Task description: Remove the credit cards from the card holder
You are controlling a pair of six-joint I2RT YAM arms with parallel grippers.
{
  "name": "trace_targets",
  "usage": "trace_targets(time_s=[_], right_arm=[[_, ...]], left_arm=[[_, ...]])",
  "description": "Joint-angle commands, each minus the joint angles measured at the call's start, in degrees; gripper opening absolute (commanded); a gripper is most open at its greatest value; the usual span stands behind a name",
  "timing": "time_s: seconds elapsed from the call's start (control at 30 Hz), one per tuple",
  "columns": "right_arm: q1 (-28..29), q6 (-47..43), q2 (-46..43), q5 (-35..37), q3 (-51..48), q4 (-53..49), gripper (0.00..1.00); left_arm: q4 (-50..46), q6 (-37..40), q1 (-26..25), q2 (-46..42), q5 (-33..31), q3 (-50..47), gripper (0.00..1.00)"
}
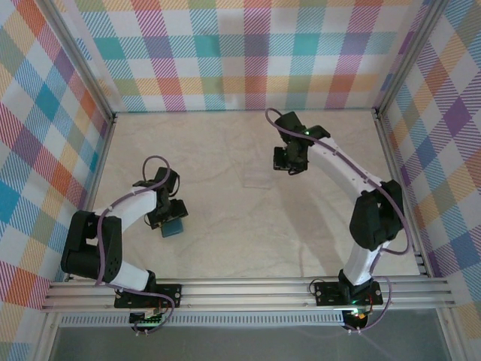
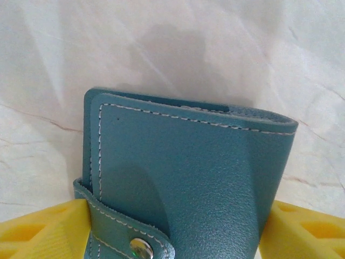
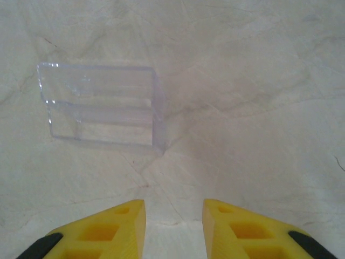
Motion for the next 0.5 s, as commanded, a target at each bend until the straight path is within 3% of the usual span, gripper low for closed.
trace_targets(time_s=[0.0,0.23,0.47], right_arm=[[-0.39,0.24,-4.00,1.04,-4.05,0.91,0.35],[-0.48,-1.18,-10.04,0.69,-11.87,2.98,0.35],[-0.48,-2.31,-14.60,-2.32,-20.11,6.51,0.34]], left_arm=[[-0.01,0.14,-5.44,-1.09,5.55,-1.50,0.75],[-0.93,-4.40,-18.78,1.30,4.39,3.06,0.70],[-1.08,-9.42,-31.78,11.70,3.01,14.01,0.72]])
